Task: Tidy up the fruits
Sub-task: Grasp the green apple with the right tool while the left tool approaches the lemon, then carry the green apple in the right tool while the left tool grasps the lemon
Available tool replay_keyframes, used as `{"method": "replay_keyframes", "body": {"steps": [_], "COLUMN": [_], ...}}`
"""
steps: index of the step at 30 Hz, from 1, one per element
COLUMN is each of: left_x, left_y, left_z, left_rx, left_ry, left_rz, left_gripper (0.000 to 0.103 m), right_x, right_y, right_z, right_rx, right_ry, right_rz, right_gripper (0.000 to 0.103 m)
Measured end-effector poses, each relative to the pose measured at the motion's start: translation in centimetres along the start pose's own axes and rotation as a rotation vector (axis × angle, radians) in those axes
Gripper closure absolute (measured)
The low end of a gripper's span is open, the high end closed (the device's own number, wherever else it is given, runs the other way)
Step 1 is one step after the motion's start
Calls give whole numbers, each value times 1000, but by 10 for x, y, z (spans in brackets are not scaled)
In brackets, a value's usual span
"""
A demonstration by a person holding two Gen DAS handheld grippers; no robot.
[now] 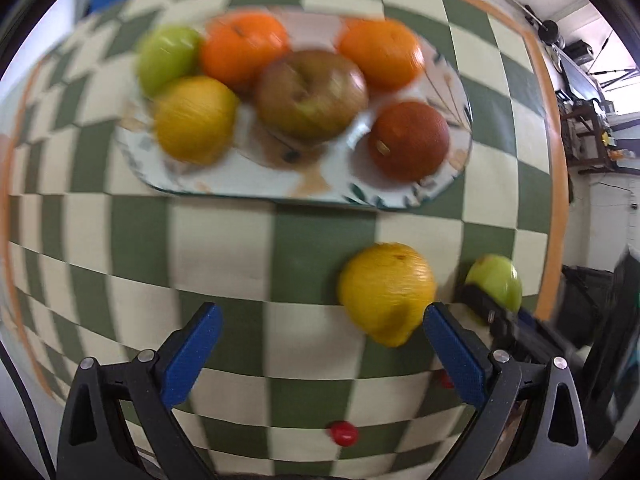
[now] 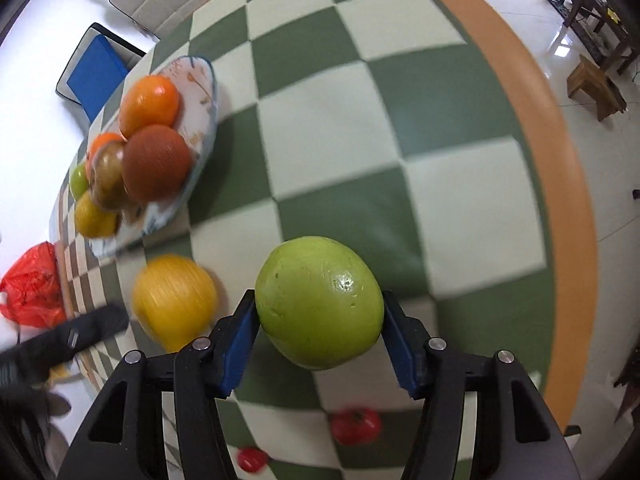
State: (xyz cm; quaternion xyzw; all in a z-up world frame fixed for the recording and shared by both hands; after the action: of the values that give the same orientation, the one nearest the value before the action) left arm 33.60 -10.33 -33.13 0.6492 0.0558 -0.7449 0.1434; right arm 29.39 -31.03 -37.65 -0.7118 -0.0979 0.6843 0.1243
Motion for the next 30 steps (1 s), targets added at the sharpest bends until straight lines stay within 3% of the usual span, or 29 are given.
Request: {"method": "replay_keyframes", "body": {"steps": [6,9,15,19,23,30], "left_x": [33,41,35,28,31,30], "left_y": [26,39,34,-3,-36,-46], "left_z": [-5,-5,14,28,38,38], "left_rx": [3,68,171,135,93,57], "left_ry": [-73,-48,15,9,7,25], "left_rz": [57,18,-47,-60,-94,-67], "left_gripper": [4,43,43,43,43,43], "right_x": [0,0,6,17,23,28], "right_y": [18,18,-4,-32,-49,-56], "right_z": [28,34,40,41,39,38], "right_rx": [27,21,-34,-107,-171,-155], "right_ry": [-13,-7,-11,-26,-14,-32], "right_rz": [8,13,-7,-24,26,12], "right_gripper": [41,41,41,41,41,36]}}
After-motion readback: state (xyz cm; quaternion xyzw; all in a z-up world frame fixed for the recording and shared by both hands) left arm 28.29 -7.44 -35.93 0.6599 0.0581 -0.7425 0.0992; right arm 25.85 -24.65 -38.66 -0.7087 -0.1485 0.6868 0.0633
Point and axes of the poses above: each gripper's, at about its wrist camera, not at the fingertips, and x roughly the way its jaws point, y to its right, z to its underside, the point moved 2 cm from there along x, roughly the way its jaws point, and after that the axes turned 11 degrees about -x, right-handed, at the moved point
